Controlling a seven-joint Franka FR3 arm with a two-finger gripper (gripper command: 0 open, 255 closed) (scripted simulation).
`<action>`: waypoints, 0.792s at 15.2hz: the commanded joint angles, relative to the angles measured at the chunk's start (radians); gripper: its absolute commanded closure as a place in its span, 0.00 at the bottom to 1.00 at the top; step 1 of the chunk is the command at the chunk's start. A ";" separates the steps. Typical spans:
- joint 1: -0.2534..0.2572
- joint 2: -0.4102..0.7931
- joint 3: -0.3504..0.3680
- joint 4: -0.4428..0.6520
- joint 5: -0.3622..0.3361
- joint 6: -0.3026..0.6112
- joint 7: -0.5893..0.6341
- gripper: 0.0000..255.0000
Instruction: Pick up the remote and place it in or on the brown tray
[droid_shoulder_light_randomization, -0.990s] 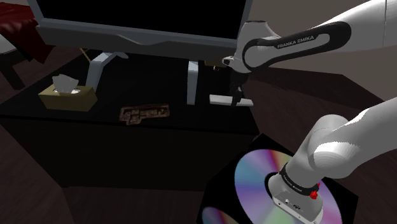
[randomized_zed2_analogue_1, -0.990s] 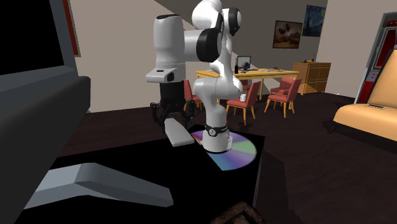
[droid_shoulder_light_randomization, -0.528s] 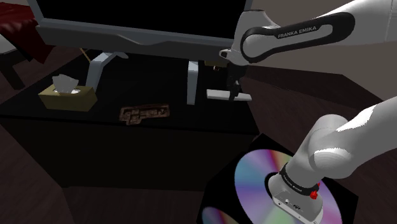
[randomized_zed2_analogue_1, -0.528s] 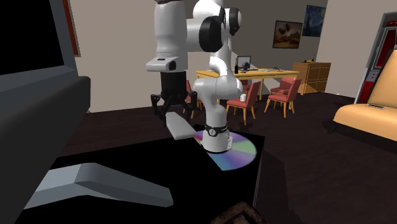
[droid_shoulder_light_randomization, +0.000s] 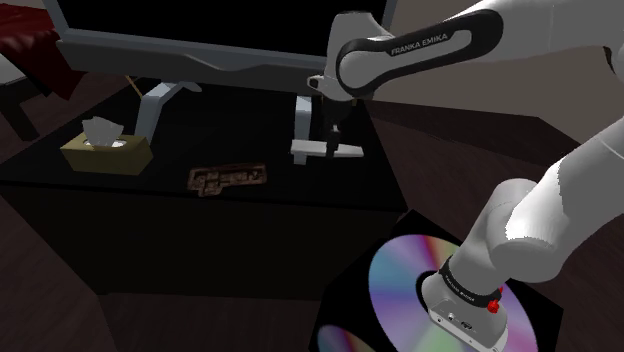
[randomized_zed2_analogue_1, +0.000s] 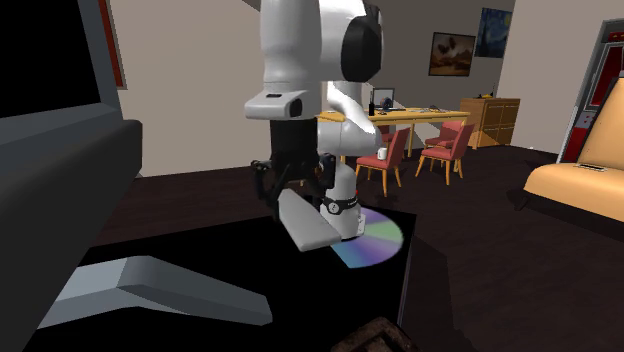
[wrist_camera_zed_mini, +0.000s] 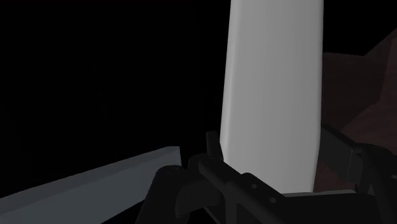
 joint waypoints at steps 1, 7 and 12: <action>0.019 0.055 0.024 0.065 0.011 -0.010 0.036 1.00; 0.062 0.238 0.073 0.274 0.023 -0.035 0.123 1.00; 0.097 0.402 0.104 0.484 0.020 -0.080 0.190 1.00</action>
